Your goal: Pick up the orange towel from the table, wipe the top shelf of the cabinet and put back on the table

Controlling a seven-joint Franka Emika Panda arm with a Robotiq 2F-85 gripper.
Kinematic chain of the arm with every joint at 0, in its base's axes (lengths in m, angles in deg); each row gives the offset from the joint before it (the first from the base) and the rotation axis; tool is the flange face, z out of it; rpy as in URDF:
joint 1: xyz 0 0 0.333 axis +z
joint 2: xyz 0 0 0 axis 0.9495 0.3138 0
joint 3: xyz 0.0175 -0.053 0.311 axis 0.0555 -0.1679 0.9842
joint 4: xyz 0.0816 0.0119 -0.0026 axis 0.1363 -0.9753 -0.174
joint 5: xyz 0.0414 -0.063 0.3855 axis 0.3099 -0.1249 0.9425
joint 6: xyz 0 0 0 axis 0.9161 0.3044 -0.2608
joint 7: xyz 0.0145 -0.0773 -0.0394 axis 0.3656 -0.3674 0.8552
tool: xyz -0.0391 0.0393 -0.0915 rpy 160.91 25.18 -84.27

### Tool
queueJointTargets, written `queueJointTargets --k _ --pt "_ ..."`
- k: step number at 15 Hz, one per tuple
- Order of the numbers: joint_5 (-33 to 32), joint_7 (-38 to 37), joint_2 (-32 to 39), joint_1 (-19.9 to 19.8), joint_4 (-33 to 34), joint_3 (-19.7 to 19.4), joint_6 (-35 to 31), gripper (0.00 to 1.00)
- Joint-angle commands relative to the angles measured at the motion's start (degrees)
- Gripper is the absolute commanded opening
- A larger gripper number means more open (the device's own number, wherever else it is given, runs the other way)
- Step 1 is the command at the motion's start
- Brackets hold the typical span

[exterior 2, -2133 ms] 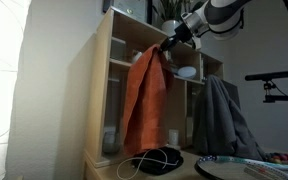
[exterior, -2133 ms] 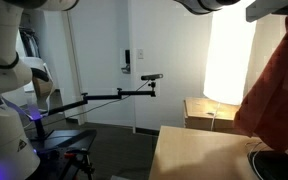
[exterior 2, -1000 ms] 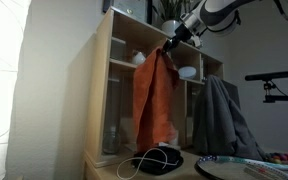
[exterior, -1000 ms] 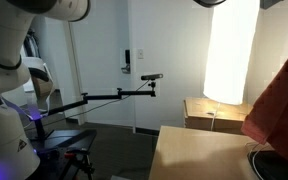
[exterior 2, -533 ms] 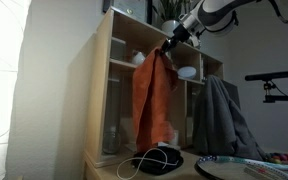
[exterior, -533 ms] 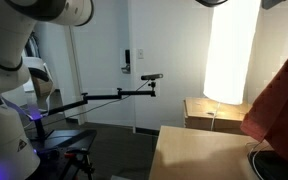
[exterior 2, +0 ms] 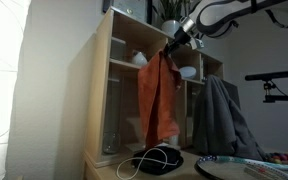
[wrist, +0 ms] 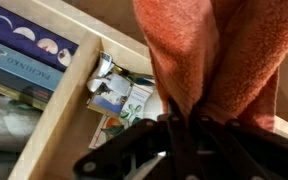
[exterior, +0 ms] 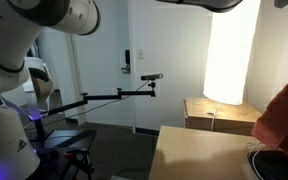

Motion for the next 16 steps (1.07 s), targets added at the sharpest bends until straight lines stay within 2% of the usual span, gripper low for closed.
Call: queueJointTargets --k 1,6,9,13,16 --pt "-2.8 -6.6 3.1 1.7 5.8 -5.8 0.7 0.02" --pt "-5.7 -14.9 5.8 3.6 9.4 -13.9 0.9 0.02" --pt "-6.2 -17.7 7.0 4.0 10.7 -16.6 1.4 0.02" --pt "-5.1 -17.2 7.9 3.8 11.0 -16.9 2.2 0.02" --pt "-4.4 -14.3 7.8 3.7 10.0 -15.1 3.6 0.02"
